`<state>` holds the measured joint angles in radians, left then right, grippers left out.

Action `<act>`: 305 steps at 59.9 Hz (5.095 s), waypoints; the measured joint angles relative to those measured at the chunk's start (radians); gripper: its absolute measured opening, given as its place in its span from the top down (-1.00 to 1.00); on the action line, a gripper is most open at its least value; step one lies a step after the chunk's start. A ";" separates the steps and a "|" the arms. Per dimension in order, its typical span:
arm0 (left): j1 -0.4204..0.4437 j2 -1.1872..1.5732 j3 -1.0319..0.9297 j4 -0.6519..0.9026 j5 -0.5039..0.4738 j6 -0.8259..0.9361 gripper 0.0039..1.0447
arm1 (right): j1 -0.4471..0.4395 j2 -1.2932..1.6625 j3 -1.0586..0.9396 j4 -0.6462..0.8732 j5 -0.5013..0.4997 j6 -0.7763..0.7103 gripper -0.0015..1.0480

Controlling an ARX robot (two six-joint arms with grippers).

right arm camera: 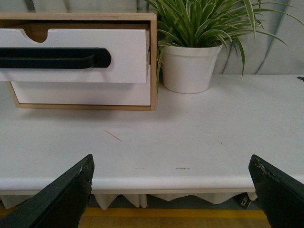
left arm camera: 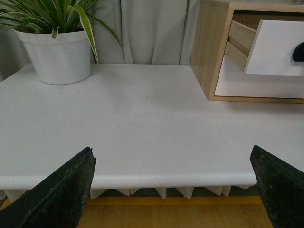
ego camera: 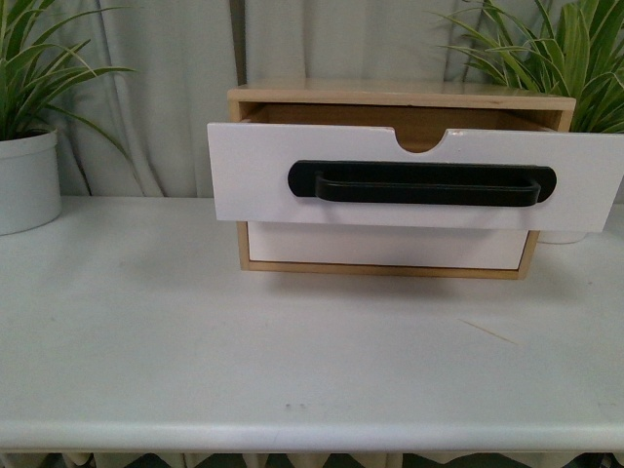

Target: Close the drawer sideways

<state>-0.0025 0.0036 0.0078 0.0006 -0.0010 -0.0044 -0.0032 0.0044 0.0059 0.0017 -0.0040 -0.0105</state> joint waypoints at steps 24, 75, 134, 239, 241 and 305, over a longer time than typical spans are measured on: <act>0.000 0.000 0.000 0.000 0.000 0.000 -0.89 | 0.000 0.000 0.000 0.000 0.000 0.000 -0.83; -0.389 0.760 0.350 0.110 -0.704 -0.816 -0.89 | 0.083 0.733 0.242 0.124 -0.196 -0.405 -0.83; -0.500 1.511 0.800 0.463 -0.440 -0.790 -0.89 | 0.192 1.312 0.546 0.511 -0.124 -0.904 -0.83; -0.432 2.032 1.435 0.342 -0.248 -0.647 -0.89 | 0.188 1.920 1.224 0.458 -0.071 -0.878 -0.83; -0.432 2.035 1.443 0.340 -0.249 -0.645 -0.89 | 0.188 1.922 1.225 0.458 -0.072 -0.876 -0.83; -0.328 1.136 0.445 0.367 -0.544 -0.624 -0.89 | 0.094 0.911 0.430 0.307 -0.080 -0.540 -0.83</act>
<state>-0.3302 1.1397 0.4526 0.3676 -0.5446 -0.6281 0.0910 0.9154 0.4362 0.3088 -0.0845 -0.5507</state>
